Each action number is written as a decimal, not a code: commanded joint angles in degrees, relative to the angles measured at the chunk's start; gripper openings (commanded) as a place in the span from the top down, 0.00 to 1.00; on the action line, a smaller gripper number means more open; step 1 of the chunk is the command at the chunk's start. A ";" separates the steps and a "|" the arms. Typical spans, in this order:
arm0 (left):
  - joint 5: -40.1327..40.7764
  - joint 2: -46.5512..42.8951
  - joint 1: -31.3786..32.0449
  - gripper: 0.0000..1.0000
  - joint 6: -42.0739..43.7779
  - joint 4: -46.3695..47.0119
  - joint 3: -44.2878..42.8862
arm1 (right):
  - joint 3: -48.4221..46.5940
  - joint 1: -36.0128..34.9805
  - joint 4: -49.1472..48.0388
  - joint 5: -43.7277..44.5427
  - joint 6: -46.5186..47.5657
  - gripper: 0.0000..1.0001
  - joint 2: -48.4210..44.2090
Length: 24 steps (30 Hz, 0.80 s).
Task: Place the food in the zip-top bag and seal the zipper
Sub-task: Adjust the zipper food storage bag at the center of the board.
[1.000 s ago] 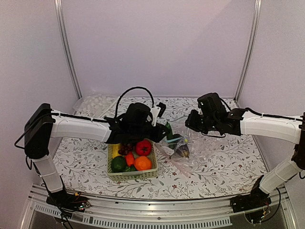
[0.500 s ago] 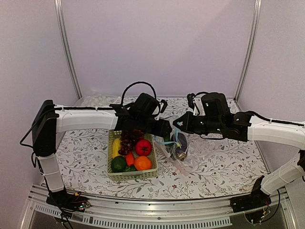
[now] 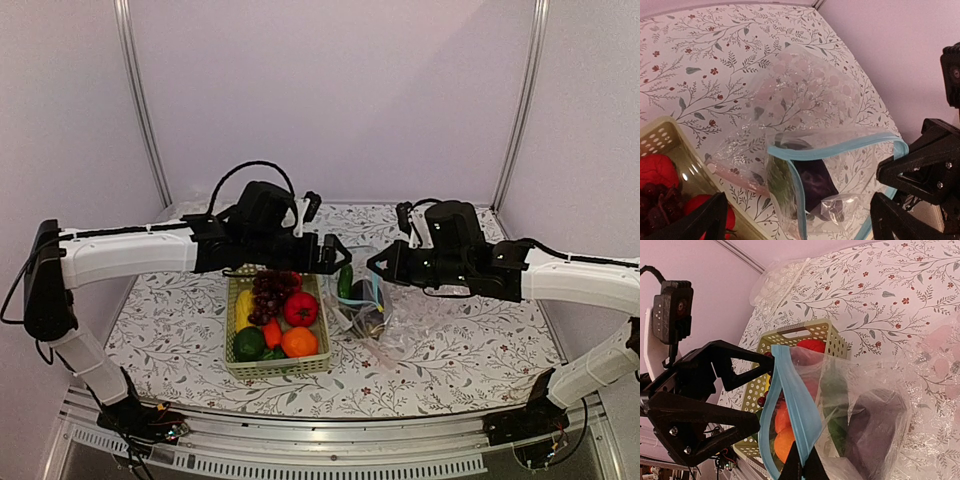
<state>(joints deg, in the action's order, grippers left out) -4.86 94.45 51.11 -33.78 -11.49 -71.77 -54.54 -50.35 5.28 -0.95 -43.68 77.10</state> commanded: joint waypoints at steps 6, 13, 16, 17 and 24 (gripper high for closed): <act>-3.91 -1.24 -0.84 0.23 -7.91 2.57 6.15 | 0.61 -0.09 -1.30 -0.35 0.48 1.00 -0.20; -7.15 -0.64 -0.51 0.62 -10.78 6.70 8.70 | 1.00 -0.17 -1.16 -0.72 0.27 1.00 0.01; -6.99 -0.50 -0.44 0.86 -11.03 7.52 8.72 | 0.66 -0.36 -0.07 -0.84 0.13 1.00 0.36; -6.86 -0.43 -0.48 0.91 -11.00 7.94 8.68 | 0.28 -0.36 1.06 -0.95 0.10 1.00 0.56; -2.86 0.70 -1.05 1.00 -9.66 9.24 6.91 | -2.76 -1.23 13.83 -2.76 -1.23 1.00 2.18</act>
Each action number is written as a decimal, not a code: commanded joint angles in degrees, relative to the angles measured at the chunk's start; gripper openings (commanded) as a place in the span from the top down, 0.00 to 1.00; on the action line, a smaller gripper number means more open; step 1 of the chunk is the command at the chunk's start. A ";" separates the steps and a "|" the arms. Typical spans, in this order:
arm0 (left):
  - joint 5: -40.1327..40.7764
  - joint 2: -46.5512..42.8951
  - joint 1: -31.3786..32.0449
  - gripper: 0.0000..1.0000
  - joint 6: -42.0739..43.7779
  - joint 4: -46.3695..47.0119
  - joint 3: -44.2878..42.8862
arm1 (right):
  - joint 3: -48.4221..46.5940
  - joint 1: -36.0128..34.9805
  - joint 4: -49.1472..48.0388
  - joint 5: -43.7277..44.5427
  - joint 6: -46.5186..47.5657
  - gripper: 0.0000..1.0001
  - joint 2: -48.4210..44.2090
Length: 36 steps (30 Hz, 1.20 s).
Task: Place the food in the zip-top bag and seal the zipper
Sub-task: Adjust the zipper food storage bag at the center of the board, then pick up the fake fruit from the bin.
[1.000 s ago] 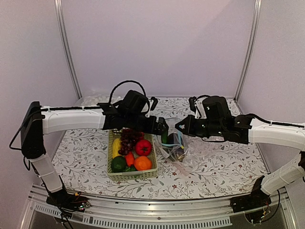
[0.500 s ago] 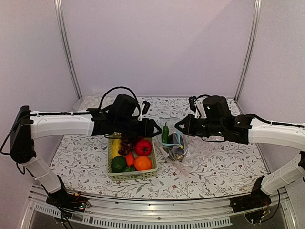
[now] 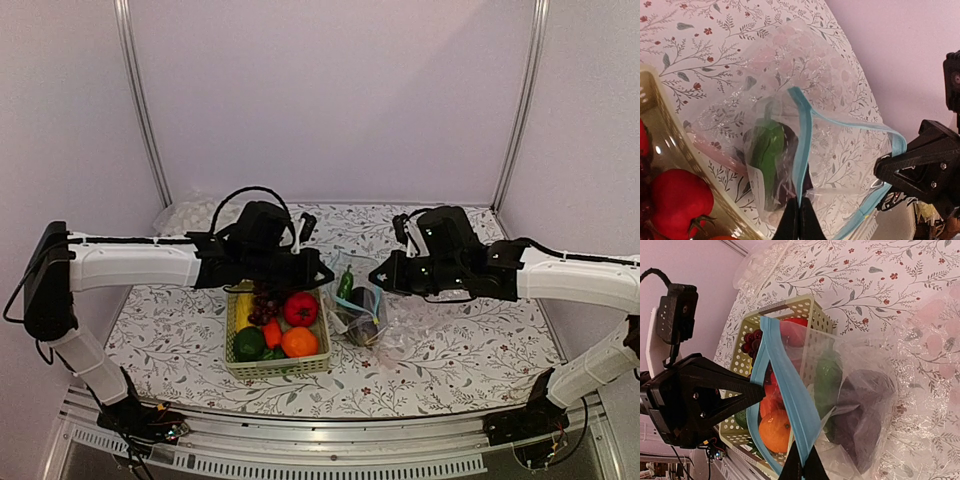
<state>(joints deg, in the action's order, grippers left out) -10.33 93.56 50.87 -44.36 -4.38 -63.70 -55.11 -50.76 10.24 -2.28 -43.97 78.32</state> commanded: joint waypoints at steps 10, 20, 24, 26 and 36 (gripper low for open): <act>6.50 3.90 -1.55 1.00 1.52 8.40 -0.55 | -2.54 -1.23 17.05 -7.82 -7.14 1.00 0.23; 3.79 0.00 -1.74 0.40 5.33 9.59 0.64 | -3.25 -1.23 12.93 -5.60 -7.79 1.00 -0.54; 5.80 -5.14 -1.74 0.20 7.74 8.40 2.73 | -3.16 -1.26 10.94 -5.19 -8.23 1.00 -0.08; 8.13 -8.62 -1.74 0.17 8.88 6.90 4.42 | -3.04 -1.25 10.27 -5.10 -8.54 1.00 0.05; 18.44 -21.12 -2.71 0.09 7.49 -14.81 13.86 | -3.67 -1.27 9.98 -5.01 -8.01 1.00 0.49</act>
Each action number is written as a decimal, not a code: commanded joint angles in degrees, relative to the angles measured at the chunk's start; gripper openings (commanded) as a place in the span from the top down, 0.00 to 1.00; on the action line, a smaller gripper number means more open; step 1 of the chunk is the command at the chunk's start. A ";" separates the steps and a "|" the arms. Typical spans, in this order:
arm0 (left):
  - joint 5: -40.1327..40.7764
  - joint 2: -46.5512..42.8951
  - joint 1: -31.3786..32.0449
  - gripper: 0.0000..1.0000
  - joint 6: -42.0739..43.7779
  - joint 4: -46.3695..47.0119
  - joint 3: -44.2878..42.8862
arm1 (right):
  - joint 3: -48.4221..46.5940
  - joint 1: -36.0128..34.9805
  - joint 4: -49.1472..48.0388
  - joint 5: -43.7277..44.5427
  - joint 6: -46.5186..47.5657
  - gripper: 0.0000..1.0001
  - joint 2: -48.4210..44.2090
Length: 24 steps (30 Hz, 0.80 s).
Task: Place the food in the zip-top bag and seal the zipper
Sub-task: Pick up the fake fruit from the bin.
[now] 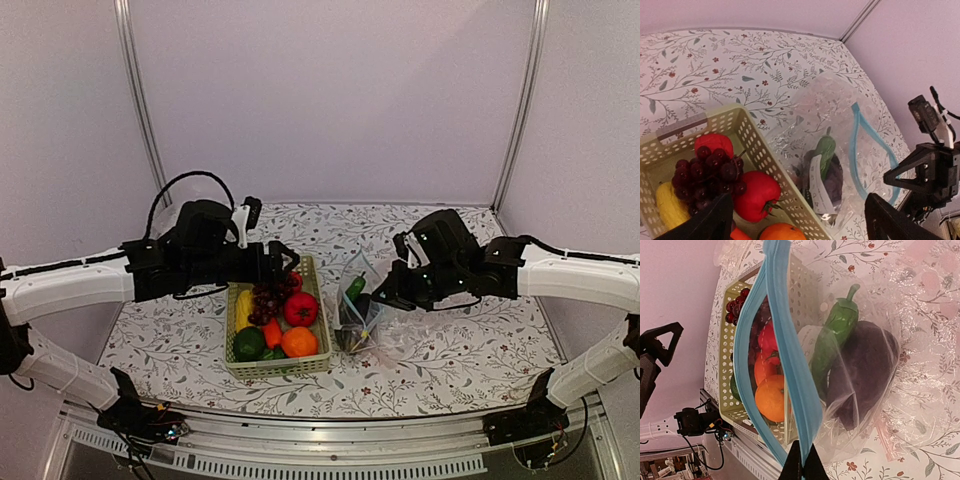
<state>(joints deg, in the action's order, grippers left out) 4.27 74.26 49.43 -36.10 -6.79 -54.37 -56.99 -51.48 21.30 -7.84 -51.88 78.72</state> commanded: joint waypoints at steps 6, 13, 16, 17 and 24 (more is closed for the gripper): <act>1.57 -5.14 -1.14 0.13 -3.65 -21.69 8.30 | -2.47 -0.59 -1.15 0.10 0.17 1.00 0.95; 1.00 -4.56 0.45 0.23 -7.74 -26.43 10.08 | -2.78 -0.53 -1.38 0.15 0.36 1.00 1.61; 1.81 -3.77 1.74 0.25 -8.52 -26.37 9.96 | -2.53 -0.54 -1.49 0.32 0.12 1.00 1.40; 2.13 -3.43 2.05 0.25 -8.55 -26.33 9.64 | -2.42 -0.55 -1.52 0.32 0.11 1.00 1.36; 3.76 1.43 3.93 0.29 -8.24 -27.50 7.27 | -2.33 -0.56 -1.50 0.28 0.26 1.00 1.43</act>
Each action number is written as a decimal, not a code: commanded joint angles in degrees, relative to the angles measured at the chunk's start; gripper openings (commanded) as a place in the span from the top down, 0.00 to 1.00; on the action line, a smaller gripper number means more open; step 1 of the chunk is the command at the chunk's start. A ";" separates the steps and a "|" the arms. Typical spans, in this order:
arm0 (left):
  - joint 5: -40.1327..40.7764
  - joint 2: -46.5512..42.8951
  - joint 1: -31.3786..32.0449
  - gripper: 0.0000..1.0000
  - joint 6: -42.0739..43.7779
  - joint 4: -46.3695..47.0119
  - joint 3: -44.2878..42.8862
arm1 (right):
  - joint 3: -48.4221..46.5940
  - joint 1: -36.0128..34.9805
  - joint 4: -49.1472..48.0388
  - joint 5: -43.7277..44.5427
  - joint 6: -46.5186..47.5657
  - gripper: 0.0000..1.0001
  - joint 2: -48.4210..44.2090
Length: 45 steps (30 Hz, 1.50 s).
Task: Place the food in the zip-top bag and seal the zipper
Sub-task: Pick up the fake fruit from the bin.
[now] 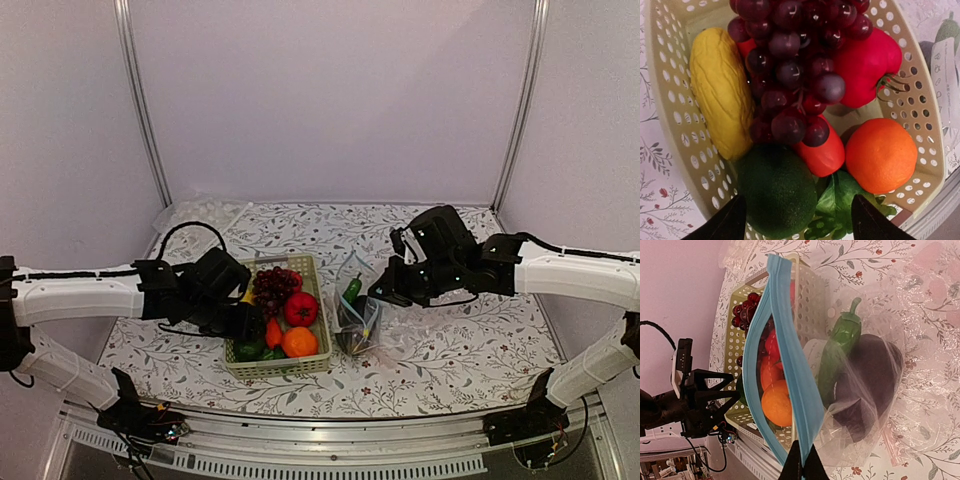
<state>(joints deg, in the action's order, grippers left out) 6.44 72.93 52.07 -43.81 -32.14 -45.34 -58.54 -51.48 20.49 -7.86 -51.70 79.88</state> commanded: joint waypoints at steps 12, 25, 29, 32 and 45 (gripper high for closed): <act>5.63 8.63 4.13 0.24 -1.56 -8.43 -6.56 | -0.73 -0.55 -0.65 0.30 0.34 1.00 0.23; 7.73 14.14 6.30 0.23 -0.60 -13.35 -10.72 | -1.17 -0.48 -0.99 0.04 0.50 1.00 0.89; 8.99 16.70 7.17 0.24 -0.19 -15.18 -12.33 | -1.22 -0.50 -1.03 0.06 0.59 1.00 0.89; 11.02 18.72 8.17 0.24 0.00 -17.56 -13.96 | -1.18 -0.51 -0.98 0.12 0.55 1.00 0.90; 12.93 21.67 9.65 0.39 0.47 -19.04 -16.03 | -0.80 -0.50 -1.06 0.34 0.54 1.00 0.44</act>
<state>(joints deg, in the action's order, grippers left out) 17.96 94.54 60.97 -43.44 -50.11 -60.66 -58.54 -51.48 20.10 -7.86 -51.62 80.09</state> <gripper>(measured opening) 0.637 0.006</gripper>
